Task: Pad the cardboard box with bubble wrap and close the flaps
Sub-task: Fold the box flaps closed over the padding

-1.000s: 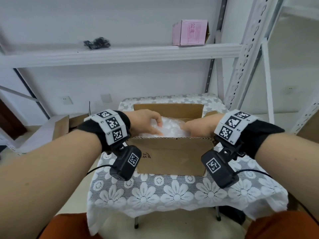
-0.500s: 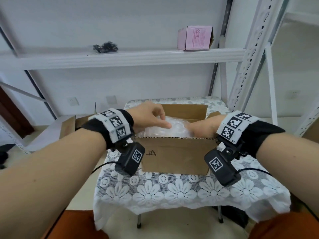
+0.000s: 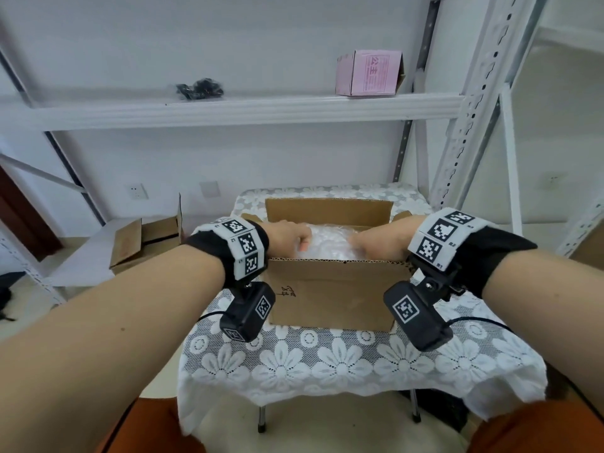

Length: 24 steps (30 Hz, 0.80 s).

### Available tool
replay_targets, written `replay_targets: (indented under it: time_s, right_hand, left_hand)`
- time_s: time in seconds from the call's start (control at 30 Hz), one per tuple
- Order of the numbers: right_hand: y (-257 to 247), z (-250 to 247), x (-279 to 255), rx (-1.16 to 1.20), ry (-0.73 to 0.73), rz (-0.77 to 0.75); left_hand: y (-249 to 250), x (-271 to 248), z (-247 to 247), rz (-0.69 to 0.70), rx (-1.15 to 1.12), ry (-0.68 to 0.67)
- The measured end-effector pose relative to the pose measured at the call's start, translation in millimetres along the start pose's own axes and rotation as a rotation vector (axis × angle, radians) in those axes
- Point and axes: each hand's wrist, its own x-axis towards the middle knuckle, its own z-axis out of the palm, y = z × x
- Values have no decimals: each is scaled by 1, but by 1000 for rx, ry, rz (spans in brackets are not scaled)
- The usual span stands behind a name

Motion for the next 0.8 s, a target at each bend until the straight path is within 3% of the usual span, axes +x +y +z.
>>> replay_targets:
  time_s: [0.2, 0.27, 0.37, 0.43, 0.5, 0.57, 0.67, 0.73, 0.8]
  right_hand:
    - [17, -25, -26, 297, -12, -89]
    - [22, -35, -34, 402, 147, -90]
    - [31, -40, -38, 140, 422, 106]
    - [35, -34, -37, 43, 410, 229]
    - [38, -28, -30, 133, 370, 256]
    - [43, -24, -25, 280, 422, 261]
    - [49, -24, -25, 216, 541, 321]
    - [49, -22, -24, 290, 454, 303]
    - [46, -18, -22, 607, 323, 155]
  left_hand:
    - [7, -25, -30, -7, -56, 23]
    - [16, -28, -38, 51, -69, 134]
    - [33, -24, -38, 123, -252, 122]
    - [39, -20, -31, 122, -264, 62]
    - [40, -15, -25, 98, -233, 48]
    - [40, -10, -20, 91, -208, 54]
    - [41, -6, -14, 96, -125, 74]
    - [41, -3, -11, 91, -96, 71]
    - [40, 1, -9, 86, -99, 59]
